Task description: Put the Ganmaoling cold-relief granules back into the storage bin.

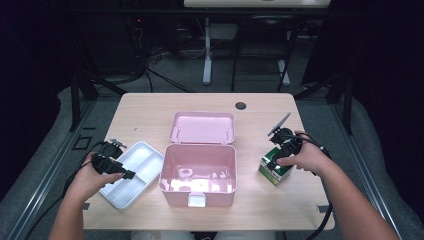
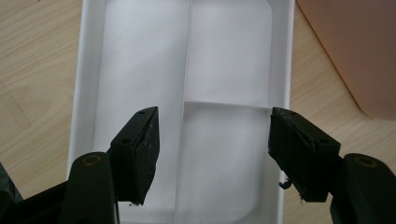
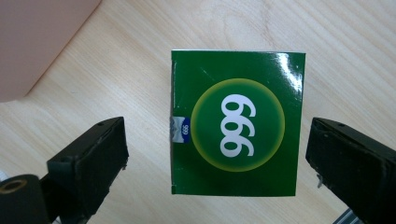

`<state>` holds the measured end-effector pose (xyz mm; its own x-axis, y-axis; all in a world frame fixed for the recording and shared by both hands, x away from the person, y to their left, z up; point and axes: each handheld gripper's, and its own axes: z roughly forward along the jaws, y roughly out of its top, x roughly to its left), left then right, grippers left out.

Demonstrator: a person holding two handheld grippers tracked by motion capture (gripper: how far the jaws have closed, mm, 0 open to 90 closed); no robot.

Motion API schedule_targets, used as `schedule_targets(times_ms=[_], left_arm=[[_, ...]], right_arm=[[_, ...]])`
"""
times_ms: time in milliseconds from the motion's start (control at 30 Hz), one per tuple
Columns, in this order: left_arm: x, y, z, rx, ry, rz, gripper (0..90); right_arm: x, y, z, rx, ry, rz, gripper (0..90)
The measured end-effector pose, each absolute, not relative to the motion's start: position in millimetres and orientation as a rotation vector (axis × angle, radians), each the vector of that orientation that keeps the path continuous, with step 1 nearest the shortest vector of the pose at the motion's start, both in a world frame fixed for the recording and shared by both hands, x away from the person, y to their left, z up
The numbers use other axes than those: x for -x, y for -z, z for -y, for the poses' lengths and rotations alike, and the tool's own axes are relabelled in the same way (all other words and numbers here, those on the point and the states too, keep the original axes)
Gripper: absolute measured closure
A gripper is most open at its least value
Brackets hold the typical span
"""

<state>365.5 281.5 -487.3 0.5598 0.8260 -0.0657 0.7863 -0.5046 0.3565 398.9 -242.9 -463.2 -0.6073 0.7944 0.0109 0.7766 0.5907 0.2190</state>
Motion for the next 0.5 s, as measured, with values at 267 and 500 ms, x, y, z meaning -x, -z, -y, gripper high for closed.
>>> schedule_targets(times_ms=[267,500], left_arm=[[-366,488,-283,-2.455,-0.152,-1.320,34.4],[-366,489,-285,-2.453,-0.147,-1.324,34.4]], right_arm=[[-410,474,242,-1.369,-0.229,-2.724,4.9],[-413,480,243,-1.376,-0.213,-2.741,5.4]])
